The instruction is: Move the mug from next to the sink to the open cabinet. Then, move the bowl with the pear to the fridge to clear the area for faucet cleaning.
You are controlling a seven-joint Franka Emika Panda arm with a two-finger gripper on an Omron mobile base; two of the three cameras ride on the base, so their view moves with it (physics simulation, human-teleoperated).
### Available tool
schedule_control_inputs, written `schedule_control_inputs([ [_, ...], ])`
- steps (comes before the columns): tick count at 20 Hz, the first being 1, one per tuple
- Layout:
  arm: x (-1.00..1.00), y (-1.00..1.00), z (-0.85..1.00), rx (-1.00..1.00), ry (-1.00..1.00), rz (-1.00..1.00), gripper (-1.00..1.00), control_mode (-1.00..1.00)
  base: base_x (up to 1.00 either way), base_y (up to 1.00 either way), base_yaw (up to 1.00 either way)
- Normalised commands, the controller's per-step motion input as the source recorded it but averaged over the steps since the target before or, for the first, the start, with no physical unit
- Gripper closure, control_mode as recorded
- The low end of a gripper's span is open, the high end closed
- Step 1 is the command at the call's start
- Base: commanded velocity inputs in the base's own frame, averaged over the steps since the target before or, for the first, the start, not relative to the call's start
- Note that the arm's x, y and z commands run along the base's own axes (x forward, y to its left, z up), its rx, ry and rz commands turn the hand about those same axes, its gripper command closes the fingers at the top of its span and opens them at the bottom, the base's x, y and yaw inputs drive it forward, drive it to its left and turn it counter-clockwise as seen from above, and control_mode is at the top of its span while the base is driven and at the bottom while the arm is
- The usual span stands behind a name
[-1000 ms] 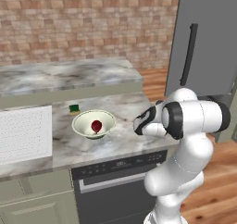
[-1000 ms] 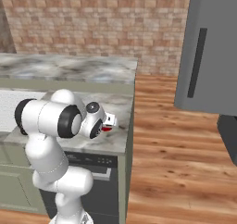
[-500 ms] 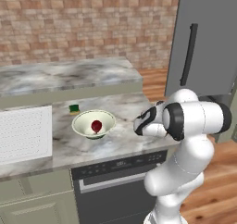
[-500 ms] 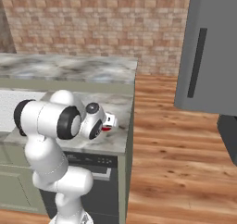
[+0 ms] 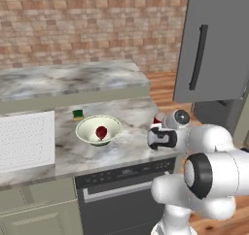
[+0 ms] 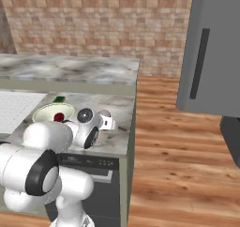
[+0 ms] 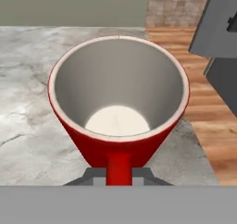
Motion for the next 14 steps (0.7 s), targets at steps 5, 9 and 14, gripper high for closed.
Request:
schedule_control_inputs([
  [5,-0.44,0.00,1.00,0.00,0.00,-0.07,1.00,-1.00,0.00,0.00,0.00],
  [9,-0.63,0.00,0.95,0.01,0.01,-0.06,1.00,-1.00,0.00,0.00,0.00],
  [14,-0.71,0.00,0.35,0.05,0.02,-0.07,1.00,1.00,-0.20,0.00,-0.06],
])
